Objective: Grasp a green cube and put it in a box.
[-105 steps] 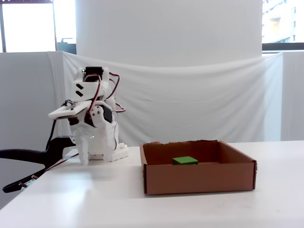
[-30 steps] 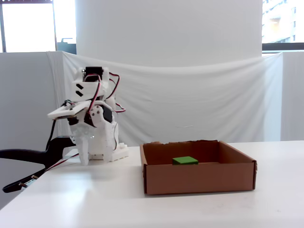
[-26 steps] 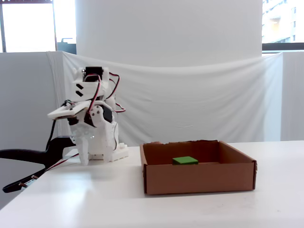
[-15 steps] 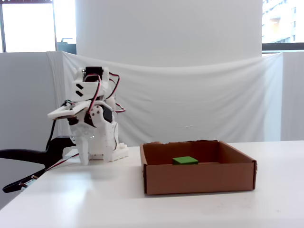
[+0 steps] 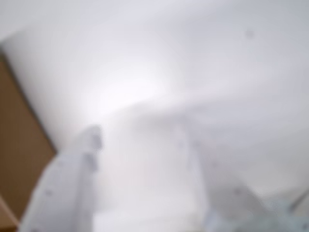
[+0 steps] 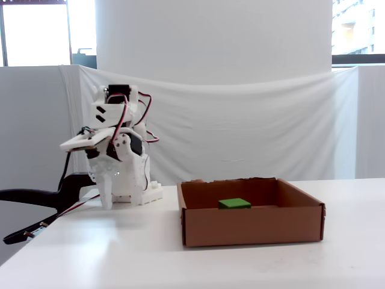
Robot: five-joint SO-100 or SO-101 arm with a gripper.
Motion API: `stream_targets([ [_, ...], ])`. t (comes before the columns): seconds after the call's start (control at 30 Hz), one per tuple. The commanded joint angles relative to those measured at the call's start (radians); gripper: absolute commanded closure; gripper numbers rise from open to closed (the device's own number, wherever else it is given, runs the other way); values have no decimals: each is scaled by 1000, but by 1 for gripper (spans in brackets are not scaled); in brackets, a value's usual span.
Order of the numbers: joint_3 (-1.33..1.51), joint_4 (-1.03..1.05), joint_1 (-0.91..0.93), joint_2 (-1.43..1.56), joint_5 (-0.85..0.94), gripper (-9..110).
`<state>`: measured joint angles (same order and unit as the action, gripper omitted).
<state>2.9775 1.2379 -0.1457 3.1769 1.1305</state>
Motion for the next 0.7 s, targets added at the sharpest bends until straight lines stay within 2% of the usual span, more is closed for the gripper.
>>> stream_targets([
  [0.0,-6,5,-3,5,-8,80],
  [0.67,-6,3,-3,5,-18,80],
])
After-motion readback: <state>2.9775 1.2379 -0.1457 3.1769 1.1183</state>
